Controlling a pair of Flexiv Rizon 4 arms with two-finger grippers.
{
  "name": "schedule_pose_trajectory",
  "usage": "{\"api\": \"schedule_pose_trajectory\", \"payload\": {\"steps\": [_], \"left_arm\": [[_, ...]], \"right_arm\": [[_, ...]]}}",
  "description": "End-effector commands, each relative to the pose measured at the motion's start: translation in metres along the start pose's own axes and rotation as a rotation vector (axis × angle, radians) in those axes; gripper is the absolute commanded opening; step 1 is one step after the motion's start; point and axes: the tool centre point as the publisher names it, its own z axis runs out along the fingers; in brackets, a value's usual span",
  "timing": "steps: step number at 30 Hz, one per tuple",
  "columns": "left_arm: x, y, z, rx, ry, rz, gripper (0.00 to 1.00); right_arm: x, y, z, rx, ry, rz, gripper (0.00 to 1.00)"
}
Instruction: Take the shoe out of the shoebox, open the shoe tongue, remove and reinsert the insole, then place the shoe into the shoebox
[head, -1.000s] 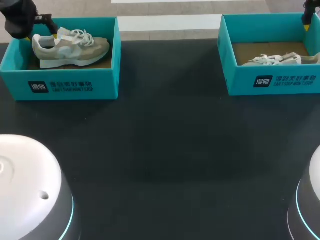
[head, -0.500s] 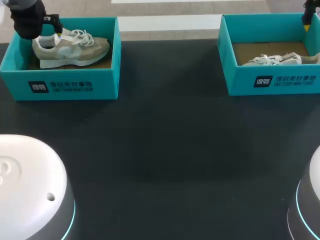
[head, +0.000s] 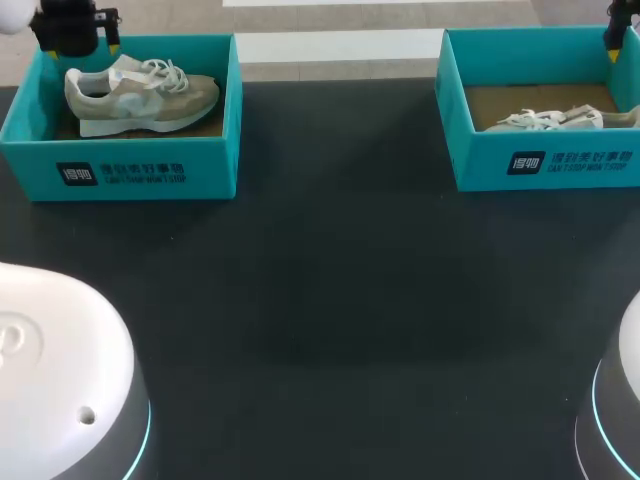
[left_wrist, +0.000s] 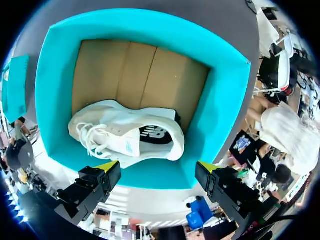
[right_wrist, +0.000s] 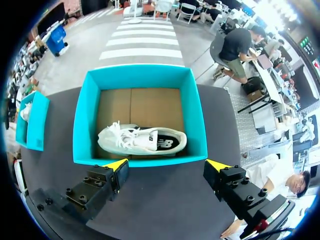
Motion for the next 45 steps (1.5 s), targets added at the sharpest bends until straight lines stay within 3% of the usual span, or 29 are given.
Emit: {"api": "schedule_pose_trajectory", "payload": {"steps": [1, 4, 9, 12, 15, 24, 26, 31, 36, 40, 45], "left_arm": [[-0.003, 0.021, 0.026, 0.008, 0.047, -0.005, 1.00], [0.000, 0.025, 0.032, 0.010, 0.039, -0.018, 1.00], [0.010, 0.023, 0.034, 0.041, 0.020, -0.062, 0.49], [0.015, 0.019, 0.043, 0.113, 0.022, -0.067, 0.45], [0.021, 0.012, 0.047, 0.160, 0.012, -0.056, 0.47], [0.039, 0.003, 0.048, 0.177, 0.019, 0.020, 0.49], [0.040, 0.000, 0.051, 0.187, 0.020, 0.060, 0.55], [0.039, -0.005, 0.063, 0.191, 0.029, 0.134, 0.50], [0.035, -0.004, 0.072, 0.210, 0.025, 0.132, 0.68], [0.035, -0.006, 0.080, 0.233, 0.007, 0.132, 0.64], [0.036, -0.011, 0.093, 0.260, 0.008, 0.134, 0.67]], "right_arm": [[0.000, -0.001, 0.000, -0.003, 0.000, 0.001, 1.00], [0.000, -0.001, 0.000, -0.003, 0.000, 0.001, 1.00], [0.000, -0.001, 0.000, -0.003, 0.000, 0.001, 1.00], [0.000, -0.001, 0.000, -0.003, 0.000, 0.001, 1.00], [0.000, -0.001, 0.000, -0.003, 0.000, 0.001, 1.00], [0.000, -0.001, 0.000, -0.003, 0.000, 0.001, 1.00], [0.000, -0.001, 0.000, -0.003, 0.000, 0.001, 1.00], [0.000, -0.001, 0.000, -0.003, 0.000, 0.001, 1.00], [0.000, -0.001, 0.000, -0.003, 0.000, 0.001, 1.00], [0.000, -0.001, 0.000, -0.003, 0.000, 0.001, 1.00], [0.000, -0.001, 0.000, -0.003, 0.000, 0.001, 1.00]]}}
